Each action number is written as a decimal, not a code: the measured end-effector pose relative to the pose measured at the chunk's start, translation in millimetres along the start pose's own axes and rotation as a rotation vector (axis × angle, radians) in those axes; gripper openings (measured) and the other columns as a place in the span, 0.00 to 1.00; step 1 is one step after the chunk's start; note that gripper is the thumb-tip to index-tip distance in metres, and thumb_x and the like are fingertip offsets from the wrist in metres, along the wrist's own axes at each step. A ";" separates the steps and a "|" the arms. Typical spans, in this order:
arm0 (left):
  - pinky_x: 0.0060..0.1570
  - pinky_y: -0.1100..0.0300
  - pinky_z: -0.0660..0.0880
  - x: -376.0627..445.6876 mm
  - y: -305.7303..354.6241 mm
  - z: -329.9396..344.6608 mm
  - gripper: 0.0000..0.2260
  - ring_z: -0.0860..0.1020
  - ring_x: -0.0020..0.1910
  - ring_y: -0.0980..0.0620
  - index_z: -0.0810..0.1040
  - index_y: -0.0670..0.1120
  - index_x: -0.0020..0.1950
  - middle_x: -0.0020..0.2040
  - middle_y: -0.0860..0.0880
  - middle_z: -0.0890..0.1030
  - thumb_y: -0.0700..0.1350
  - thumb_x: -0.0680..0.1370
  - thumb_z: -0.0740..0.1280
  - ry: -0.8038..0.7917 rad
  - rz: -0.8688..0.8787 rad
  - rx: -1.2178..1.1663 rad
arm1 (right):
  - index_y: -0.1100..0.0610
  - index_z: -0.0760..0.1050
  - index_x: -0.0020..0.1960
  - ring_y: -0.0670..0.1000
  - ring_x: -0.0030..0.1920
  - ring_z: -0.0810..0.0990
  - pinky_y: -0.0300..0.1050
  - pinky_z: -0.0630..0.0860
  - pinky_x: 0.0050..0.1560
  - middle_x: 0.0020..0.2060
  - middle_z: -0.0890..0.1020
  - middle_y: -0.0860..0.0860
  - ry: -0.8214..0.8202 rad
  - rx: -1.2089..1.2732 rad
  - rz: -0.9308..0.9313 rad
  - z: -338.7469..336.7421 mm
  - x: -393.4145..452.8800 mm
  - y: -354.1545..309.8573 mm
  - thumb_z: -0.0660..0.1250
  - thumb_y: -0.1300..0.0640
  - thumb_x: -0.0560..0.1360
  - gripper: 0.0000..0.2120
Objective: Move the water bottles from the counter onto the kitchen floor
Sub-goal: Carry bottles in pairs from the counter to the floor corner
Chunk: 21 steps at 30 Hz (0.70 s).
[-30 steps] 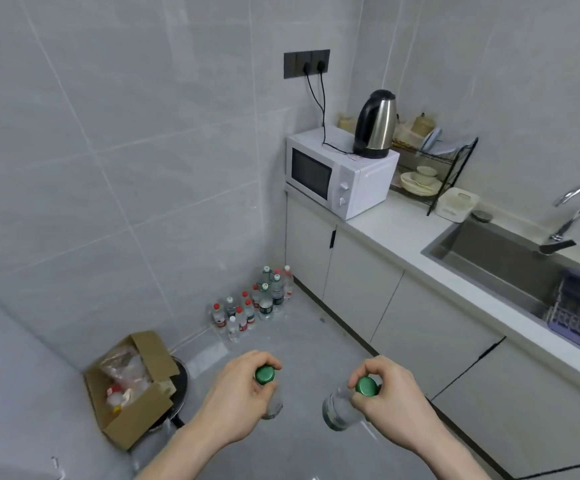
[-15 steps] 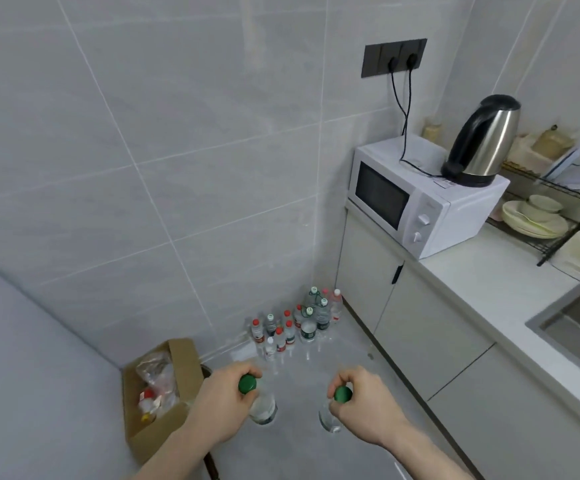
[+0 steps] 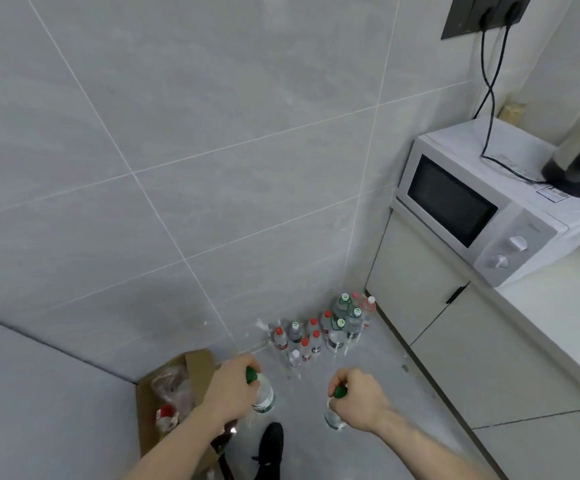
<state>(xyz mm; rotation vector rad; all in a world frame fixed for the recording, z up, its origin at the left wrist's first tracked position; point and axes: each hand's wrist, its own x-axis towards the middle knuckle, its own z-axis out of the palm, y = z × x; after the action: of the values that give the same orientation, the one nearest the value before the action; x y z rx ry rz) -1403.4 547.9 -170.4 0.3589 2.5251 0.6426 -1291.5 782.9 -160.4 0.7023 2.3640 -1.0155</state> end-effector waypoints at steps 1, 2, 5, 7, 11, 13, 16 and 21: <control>0.48 0.64 0.75 20.1 -8.6 -1.2 0.09 0.77 0.48 0.57 0.77 0.55 0.50 0.51 0.55 0.78 0.41 0.76 0.67 -0.022 -0.006 0.010 | 0.46 0.77 0.37 0.45 0.44 0.80 0.30 0.70 0.37 0.39 0.80 0.42 0.004 0.007 0.025 6.0 17.8 -5.8 0.67 0.59 0.67 0.07; 0.51 0.61 0.75 41.2 -17.5 -1.8 0.09 0.77 0.48 0.55 0.77 0.55 0.48 0.51 0.54 0.78 0.41 0.75 0.67 -0.041 -0.007 0.026 | 0.45 0.77 0.36 0.46 0.44 0.81 0.32 0.72 0.40 0.39 0.80 0.41 0.010 0.015 0.051 11.9 35.3 -12.9 0.67 0.58 0.67 0.07; 0.55 0.60 0.74 101.8 -47.0 3.2 0.10 0.75 0.50 0.54 0.73 0.57 0.45 0.55 0.52 0.77 0.41 0.76 0.66 -0.118 -0.012 0.090 | 0.45 0.76 0.36 0.47 0.46 0.81 0.38 0.76 0.46 0.41 0.79 0.42 0.018 0.021 0.114 33.4 86.9 -30.8 0.68 0.55 0.67 0.05; 0.60 0.60 0.72 143.4 -66.9 9.9 0.07 0.76 0.58 0.51 0.75 0.55 0.49 0.62 0.50 0.77 0.42 0.78 0.65 -0.157 -0.010 0.151 | 0.46 0.76 0.36 0.47 0.45 0.81 0.36 0.74 0.45 0.46 0.79 0.44 0.018 0.030 0.134 49.9 122.6 -37.5 0.69 0.54 0.69 0.05; 0.62 0.58 0.71 225.4 -104.5 37.7 0.09 0.77 0.63 0.47 0.79 0.48 0.59 0.66 0.48 0.75 0.44 0.80 0.64 -0.191 -0.019 0.201 | 0.46 0.76 0.38 0.47 0.44 0.79 0.34 0.71 0.43 0.49 0.76 0.46 0.022 0.049 0.161 86.5 203.8 -36.6 0.67 0.56 0.71 0.06; 0.59 0.57 0.73 263.4 -125.3 57.2 0.09 0.79 0.58 0.48 0.79 0.49 0.59 0.63 0.50 0.75 0.44 0.80 0.64 -0.211 -0.018 0.234 | 0.45 0.75 0.38 0.46 0.43 0.76 0.32 0.69 0.41 0.49 0.74 0.45 0.002 0.067 0.161 112.5 246.9 -29.7 0.67 0.58 0.72 0.08; 0.57 0.58 0.76 317.8 -161.5 98.9 0.09 0.79 0.53 0.52 0.79 0.51 0.59 0.61 0.52 0.75 0.43 0.80 0.66 -0.231 -0.007 0.255 | 0.46 0.74 0.39 0.46 0.43 0.76 0.33 0.69 0.41 0.48 0.73 0.45 -0.017 0.081 0.171 160.1 310.7 -8.4 0.67 0.60 0.72 0.09; 0.57 0.61 0.73 400.6 -213.9 178.6 0.10 0.78 0.56 0.53 0.78 0.52 0.60 0.61 0.54 0.72 0.42 0.80 0.66 -0.236 0.020 0.308 | 0.46 0.73 0.41 0.50 0.43 0.75 0.34 0.68 0.40 0.50 0.72 0.46 -0.067 0.084 0.171 232.6 404.9 36.9 0.68 0.61 0.73 0.11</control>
<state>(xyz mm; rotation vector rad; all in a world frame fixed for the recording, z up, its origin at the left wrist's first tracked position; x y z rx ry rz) -1670.6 578.0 -577.5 0.5349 2.3917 0.2009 -1525.8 736.7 -563.4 0.8724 2.1729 -1.0516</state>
